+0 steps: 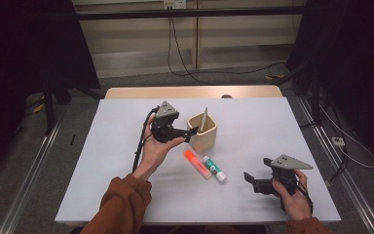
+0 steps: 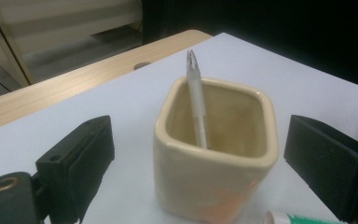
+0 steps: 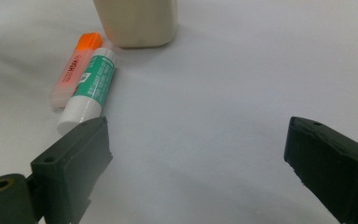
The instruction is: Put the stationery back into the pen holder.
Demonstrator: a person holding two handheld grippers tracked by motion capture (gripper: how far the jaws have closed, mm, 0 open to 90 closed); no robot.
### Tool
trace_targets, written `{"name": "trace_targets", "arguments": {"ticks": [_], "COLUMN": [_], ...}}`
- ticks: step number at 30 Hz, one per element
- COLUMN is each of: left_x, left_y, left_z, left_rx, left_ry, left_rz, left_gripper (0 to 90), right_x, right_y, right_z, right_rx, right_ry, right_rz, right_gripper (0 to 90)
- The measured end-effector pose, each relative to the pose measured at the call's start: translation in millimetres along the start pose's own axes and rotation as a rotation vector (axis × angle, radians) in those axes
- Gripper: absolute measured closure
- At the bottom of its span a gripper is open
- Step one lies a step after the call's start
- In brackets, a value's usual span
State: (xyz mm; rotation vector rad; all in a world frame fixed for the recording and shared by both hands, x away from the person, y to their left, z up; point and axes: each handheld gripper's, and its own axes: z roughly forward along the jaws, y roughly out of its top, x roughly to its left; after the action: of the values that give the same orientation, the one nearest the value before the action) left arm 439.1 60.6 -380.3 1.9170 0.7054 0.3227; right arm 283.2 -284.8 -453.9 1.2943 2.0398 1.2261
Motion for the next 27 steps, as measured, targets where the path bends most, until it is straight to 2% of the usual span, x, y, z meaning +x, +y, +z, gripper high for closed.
{"name": "trace_targets", "arguments": {"ticks": [3,6,9,12,18,27], "left_x": [1.4,1.4,0.3,-0.4,-0.6,-7.0], "left_y": [-3.7,-7.3,-11.1,-14.4,-25.2,-44.5], "left_z": [-5.5,-12.1,-22.6,-30.6,-42.0,-68.6], "left_rx": [0.011,0.031,-0.004,-0.007,0.027,0.037], "left_ry": [-0.022,-0.012,-0.017,-0.017,-0.001,0.025], "left_rz": [-0.002,-0.013,-0.010,-0.013,-0.012,-0.005], "left_gripper": [6.6,6.3,6.2,6.3,6.3,6.8], "right_x": [-0.1,0.0,0.2,0.6,1.6,2.9], "right_y": [0.0,0.1,0.1,0.2,0.6,1.6], "right_z": [0.1,0.1,0.0,0.5,0.5,-0.9], "right_rx": [0.000,0.000,0.000,0.001,0.000,-0.012], "right_ry": [0.000,0.000,0.001,0.002,0.007,0.001], "right_rz": [-0.001,0.000,-0.003,-0.001,-0.004,0.007], "right_gripper": [6.2,6.2,6.1,6.1,6.1,6.0]}}
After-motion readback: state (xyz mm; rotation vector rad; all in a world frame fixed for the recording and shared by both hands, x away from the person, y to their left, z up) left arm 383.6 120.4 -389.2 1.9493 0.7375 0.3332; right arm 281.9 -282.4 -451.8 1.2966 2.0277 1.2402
